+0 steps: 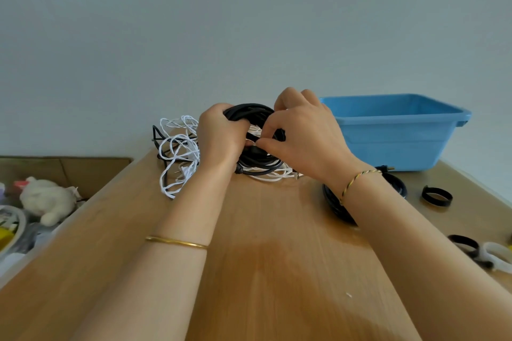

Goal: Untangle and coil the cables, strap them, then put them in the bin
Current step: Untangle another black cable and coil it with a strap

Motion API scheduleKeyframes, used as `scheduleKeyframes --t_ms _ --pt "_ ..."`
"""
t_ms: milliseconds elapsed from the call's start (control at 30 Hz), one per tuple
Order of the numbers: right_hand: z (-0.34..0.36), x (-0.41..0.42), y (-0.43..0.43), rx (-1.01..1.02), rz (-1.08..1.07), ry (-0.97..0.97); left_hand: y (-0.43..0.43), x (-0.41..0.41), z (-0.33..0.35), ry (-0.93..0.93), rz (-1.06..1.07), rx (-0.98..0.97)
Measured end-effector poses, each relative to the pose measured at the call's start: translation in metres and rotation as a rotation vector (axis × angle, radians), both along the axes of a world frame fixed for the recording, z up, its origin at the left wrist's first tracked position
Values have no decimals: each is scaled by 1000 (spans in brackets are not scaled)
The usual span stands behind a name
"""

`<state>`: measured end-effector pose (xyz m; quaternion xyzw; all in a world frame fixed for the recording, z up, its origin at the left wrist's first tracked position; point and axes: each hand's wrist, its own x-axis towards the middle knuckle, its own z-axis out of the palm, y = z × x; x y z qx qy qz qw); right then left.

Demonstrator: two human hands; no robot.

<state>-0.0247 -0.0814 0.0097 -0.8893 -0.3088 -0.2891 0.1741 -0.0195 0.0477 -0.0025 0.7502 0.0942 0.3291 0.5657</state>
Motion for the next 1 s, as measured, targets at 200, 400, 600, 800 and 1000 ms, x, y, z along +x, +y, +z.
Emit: scheduleKeyframes --t_ms 200,400,600,800,1000 --pt "1 1 3 159 84 87 0 -1 0 -6 25 37" --pt "-6 1 5 369 96 107 -8 -4 3 -30 -31 80" --pt "-2 -3 1 461 45 222 -14 -5 4 -62 -64 133" --pt "1 -1 -2 356 -86 145 -18 -7 3 -126 -28 137" --pt "-1 -1 -1 351 -42 154 -14 -5 1 -101 -18 159"
